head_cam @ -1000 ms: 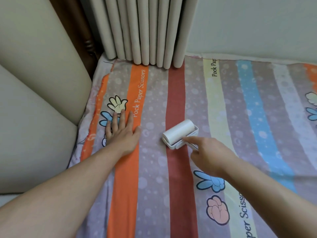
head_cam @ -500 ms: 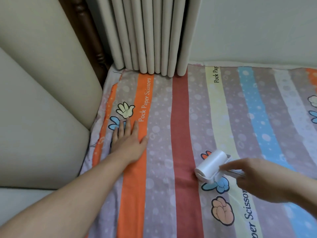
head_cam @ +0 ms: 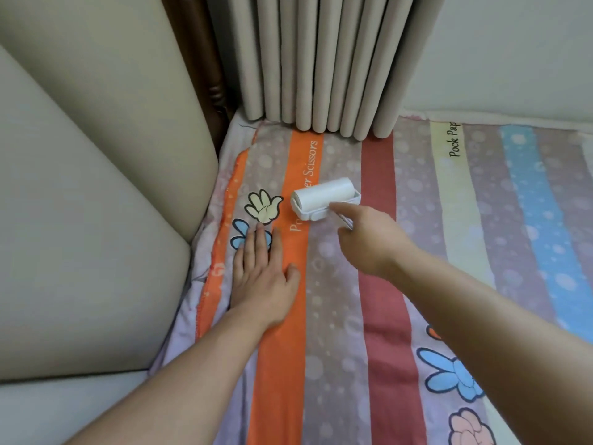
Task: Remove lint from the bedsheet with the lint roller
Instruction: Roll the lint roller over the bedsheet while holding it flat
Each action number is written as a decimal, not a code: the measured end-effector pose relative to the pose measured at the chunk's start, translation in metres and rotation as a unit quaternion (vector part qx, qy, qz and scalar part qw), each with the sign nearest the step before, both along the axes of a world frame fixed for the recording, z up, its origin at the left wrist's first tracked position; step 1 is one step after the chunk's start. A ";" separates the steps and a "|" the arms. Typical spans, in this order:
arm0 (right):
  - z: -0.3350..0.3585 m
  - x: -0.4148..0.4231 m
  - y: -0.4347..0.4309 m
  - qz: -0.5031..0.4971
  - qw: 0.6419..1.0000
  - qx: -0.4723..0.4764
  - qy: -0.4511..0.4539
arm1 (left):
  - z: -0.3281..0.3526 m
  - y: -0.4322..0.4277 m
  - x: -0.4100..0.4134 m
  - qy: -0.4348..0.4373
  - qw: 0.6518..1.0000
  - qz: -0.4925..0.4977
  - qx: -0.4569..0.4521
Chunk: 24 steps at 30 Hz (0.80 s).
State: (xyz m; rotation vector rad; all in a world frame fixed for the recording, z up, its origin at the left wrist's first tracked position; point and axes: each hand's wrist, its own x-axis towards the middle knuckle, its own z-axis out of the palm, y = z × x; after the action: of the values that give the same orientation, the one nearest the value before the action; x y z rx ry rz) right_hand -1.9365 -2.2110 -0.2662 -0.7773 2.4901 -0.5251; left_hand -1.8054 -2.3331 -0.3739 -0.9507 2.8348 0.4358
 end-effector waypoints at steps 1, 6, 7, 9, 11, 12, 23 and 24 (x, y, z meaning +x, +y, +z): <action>-0.006 -0.001 -0.005 -0.004 1.000 0.008 -0.003 | 0.000 0.000 0.000 0.001 1.000 0.001 0.002; -0.019 0.011 0.013 0.028 0.998 0.057 0.013 | 0.001 -0.002 -0.002 -0.010 1.000 0.003 0.011; -0.018 0.015 0.023 0.033 0.997 0.063 0.017 | 0.001 -0.002 -0.002 -0.014 1.000 0.001 0.014; -0.014 0.023 0.045 0.044 0.996 0.077 0.016 | 0.004 -0.004 -0.001 -0.021 0.999 -0.005 0.024; -0.008 0.031 0.067 0.052 0.995 0.090 0.007 | 0.008 -0.005 0.000 -0.025 0.999 -0.004 0.045; -0.004 0.035 0.077 0.055 0.993 0.100 0.002 | 0.009 -0.005 0.000 -0.026 0.998 -0.003 0.053; 0.033 0.053 0.169 0.077 0.974 0.201 -0.067 | 0.021 -0.001 0.001 -0.023 1.000 0.006 0.010; 0.040 0.050 0.173 0.076 0.972 0.206 -0.082 | 0.023 0.000 0.002 -0.031 0.999 0.006 -0.012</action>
State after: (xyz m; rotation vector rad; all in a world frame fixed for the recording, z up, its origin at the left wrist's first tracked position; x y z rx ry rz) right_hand -1.8866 -2.0383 -0.2261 -0.7149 2.2546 -0.0101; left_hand -1.8030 -2.3329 -0.3505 -0.9699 2.7863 0.3694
